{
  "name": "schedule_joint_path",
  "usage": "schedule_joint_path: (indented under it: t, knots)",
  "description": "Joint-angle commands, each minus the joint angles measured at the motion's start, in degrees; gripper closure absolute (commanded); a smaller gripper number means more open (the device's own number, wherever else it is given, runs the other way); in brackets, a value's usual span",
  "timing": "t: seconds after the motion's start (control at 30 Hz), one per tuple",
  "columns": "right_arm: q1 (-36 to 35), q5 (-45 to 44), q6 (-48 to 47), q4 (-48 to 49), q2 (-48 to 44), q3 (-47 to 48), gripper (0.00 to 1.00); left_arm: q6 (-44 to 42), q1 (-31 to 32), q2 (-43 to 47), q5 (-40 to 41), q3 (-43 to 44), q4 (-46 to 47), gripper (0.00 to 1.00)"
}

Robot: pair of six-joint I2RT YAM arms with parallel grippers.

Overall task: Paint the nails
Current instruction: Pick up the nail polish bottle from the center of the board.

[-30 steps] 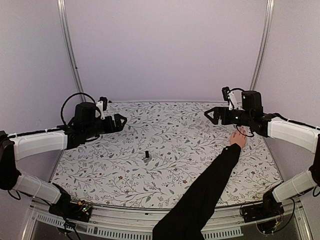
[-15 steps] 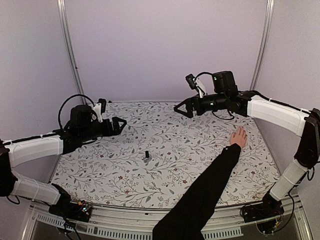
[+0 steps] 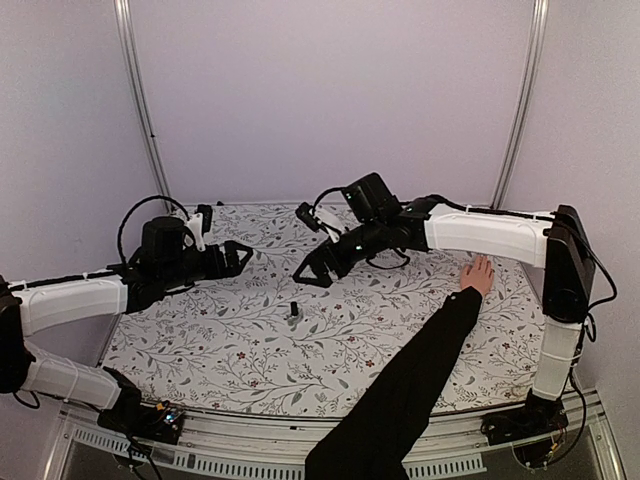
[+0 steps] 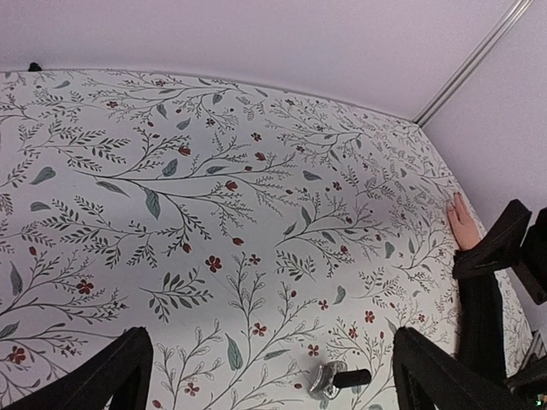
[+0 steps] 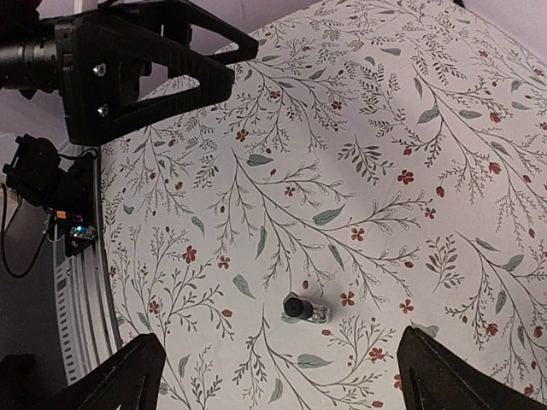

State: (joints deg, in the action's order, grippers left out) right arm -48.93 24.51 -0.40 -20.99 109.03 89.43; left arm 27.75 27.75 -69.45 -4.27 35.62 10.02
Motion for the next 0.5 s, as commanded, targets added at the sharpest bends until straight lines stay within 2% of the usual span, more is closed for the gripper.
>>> schedule_joint_path:
  t: [0.0,0.47]
  knots:
    - [-2.28,-2.37,-1.17,-1.25,4.58,3.65,0.03,0.7,-0.45,0.53,-0.12,-0.63,1.32,0.0]
    - [-6.96,-8.54,-1.65,-0.39,13.25,7.86,0.26,1.35,-2.31,2.49,-0.54,-1.48,0.41,0.0]
